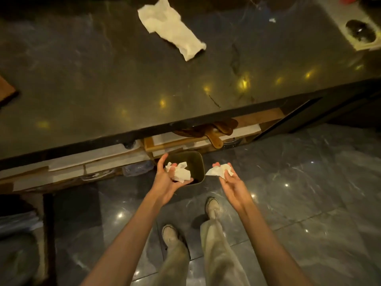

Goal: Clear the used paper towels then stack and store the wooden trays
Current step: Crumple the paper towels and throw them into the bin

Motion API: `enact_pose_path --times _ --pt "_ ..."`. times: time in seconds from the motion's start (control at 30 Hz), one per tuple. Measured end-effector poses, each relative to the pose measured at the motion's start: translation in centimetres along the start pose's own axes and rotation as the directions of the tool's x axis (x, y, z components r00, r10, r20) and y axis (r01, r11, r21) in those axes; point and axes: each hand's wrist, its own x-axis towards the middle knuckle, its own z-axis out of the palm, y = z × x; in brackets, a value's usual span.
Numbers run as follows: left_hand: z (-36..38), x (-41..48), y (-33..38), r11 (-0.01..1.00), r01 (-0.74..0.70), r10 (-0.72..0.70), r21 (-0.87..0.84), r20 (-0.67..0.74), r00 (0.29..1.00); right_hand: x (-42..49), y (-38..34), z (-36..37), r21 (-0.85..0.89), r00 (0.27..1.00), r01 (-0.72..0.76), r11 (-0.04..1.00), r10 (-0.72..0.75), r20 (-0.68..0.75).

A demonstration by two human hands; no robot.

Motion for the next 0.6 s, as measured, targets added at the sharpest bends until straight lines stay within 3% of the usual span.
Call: enact_pose_path --times 0.13,0.3,0.47,0.6 --pt "-2.4 7.2 -4.6 0.997 -0.005 0.008 0.078 -0.030 1.000 6.1 1.4 -3.8 0.015 0.993 0.066 0.998 -0.065 -0.101" --pt "-7.1 16.8 -11.9 0.937 0.022 0.002 0.348 -0.066 0.998 15.7 4.1 -11.2 0.045 0.982 0.016 0.999 -0.007 -0.190" --pt "-10.8 24.9 -16.2 0.966 0.051 -0.017 0.253 -0.136 0.991 23.7 6.6 -16.9 -0.158 0.982 -0.097 0.983 0.068 -0.177" --pt "-13.0 29.1 -17.5 0.977 -0.011 0.059 0.214 -0.219 0.974 28.9 8.9 -19.0 -0.440 0.991 -0.054 0.896 -0.005 -0.133"
